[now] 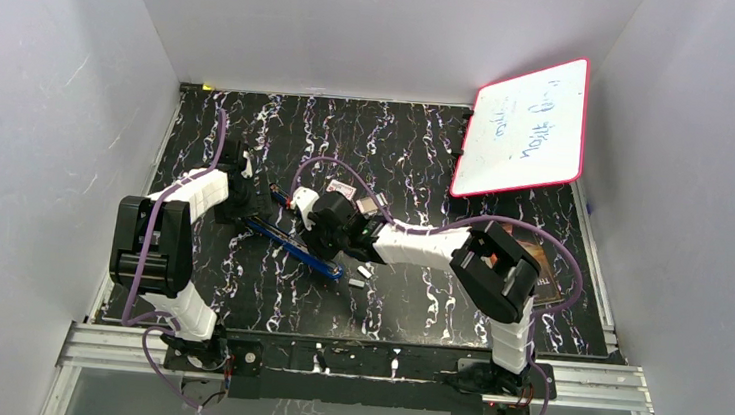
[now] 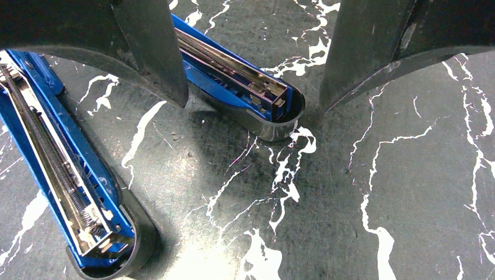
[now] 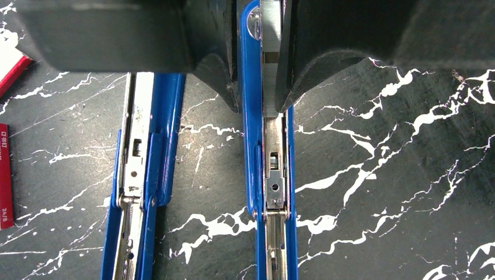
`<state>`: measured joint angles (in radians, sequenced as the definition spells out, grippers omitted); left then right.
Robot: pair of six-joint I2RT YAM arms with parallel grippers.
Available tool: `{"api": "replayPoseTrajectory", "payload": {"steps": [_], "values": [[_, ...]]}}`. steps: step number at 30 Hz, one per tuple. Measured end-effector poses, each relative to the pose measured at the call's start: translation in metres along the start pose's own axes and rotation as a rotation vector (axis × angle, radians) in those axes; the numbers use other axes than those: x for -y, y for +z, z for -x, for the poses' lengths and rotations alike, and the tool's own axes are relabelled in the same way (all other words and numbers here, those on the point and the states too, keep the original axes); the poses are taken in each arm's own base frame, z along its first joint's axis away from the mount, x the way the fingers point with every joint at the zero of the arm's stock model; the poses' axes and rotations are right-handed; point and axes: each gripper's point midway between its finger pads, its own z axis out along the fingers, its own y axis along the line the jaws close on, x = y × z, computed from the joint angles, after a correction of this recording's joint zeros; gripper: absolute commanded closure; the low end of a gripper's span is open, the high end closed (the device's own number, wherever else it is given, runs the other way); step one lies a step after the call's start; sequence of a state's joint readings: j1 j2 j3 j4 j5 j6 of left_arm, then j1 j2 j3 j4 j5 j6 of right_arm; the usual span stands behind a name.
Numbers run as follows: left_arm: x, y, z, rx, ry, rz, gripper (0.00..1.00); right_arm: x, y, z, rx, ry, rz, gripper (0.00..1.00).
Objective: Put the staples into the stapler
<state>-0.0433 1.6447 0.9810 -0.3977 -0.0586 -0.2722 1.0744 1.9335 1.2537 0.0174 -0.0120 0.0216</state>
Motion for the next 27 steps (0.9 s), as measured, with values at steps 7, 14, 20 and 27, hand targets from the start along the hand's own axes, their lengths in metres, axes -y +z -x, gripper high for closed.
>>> {"api": "replayPoseTrajectory", "payload": {"steps": [7, 14, 20, 27], "values": [[0.000, 0.000, 0.000, 0.000, 0.000, 0.000, 0.20, 0.002, 0.000, -0.003, -0.005, 0.002, -0.010, 0.66], [0.000, 0.000, 0.000, 0.000, 0.000, 0.000, 0.20, 0.001, -0.011, -0.013, -0.022, 0.003, -0.012, 0.66], [0.000, 0.000, 0.000, 0.000, 0.000, 0.000, 0.20, 0.000, -0.028, -0.026, -0.047, 0.005, -0.011, 0.65], [0.000, 0.000, 0.000, 0.000, 0.000, 0.001, 0.20, -0.002, -0.075, -0.025, 0.076, -0.015, -0.009, 0.59]]}}
